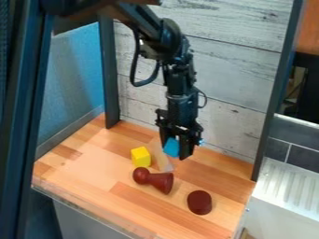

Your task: Remove the blue block to the side

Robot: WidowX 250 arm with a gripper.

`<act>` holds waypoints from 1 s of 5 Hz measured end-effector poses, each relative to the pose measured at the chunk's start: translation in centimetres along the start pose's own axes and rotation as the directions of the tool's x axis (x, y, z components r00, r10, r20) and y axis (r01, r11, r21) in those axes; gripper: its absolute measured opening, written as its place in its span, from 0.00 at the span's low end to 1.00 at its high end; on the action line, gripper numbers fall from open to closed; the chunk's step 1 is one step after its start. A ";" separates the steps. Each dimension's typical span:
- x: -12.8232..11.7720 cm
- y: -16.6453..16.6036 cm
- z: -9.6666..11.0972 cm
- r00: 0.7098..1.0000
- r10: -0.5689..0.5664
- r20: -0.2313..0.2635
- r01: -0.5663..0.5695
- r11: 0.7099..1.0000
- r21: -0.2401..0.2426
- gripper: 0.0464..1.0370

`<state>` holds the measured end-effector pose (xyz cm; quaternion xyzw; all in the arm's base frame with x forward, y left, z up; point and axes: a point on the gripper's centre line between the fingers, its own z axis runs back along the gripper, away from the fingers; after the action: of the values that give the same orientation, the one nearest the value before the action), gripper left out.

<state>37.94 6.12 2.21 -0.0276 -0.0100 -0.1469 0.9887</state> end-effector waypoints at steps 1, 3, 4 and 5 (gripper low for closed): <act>1.0 -1.3 -1.4 0.998 -0.058 -0.011 0.058 0.998 0.008 0.55; -0.2 -4.7 -4.1 0.990 -0.126 -0.063 0.126 0.992 -0.006 0.55; -0.4 -6.0 -4.7 0.987 -0.142 -0.073 0.142 0.990 -0.013 0.55; -0.8 -6.7 -5.1 0.984 -0.158 -0.083 0.158 0.987 -0.015 0.55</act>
<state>35.32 -0.38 -2.59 -0.0248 0.0301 -0.2260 0.9734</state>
